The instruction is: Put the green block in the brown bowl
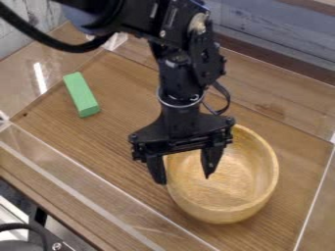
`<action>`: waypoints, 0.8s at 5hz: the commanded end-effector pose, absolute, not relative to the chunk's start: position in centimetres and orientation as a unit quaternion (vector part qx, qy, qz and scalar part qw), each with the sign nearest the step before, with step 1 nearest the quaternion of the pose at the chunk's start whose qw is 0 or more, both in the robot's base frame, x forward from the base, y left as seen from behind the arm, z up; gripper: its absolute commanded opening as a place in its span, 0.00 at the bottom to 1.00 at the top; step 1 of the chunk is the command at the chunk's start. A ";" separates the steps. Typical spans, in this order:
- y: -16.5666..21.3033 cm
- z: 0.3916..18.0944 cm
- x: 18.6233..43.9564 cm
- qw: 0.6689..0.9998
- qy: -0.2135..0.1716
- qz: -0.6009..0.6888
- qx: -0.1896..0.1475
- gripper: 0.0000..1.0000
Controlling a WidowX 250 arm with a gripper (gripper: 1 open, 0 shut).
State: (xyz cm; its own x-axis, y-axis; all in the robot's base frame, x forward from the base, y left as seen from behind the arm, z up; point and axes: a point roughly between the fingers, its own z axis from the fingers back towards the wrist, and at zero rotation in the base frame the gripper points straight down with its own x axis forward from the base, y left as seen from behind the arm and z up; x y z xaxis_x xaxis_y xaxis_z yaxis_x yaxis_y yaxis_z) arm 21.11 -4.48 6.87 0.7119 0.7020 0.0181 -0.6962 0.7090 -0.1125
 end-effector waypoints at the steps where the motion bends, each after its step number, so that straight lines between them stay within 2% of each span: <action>1: -5.2 8.4 21.5 0.930 -0.052 0.360 -0.057 1.00; 4: -5.8 8.2 21.7 0.900 -0.057 0.430 -0.040 1.00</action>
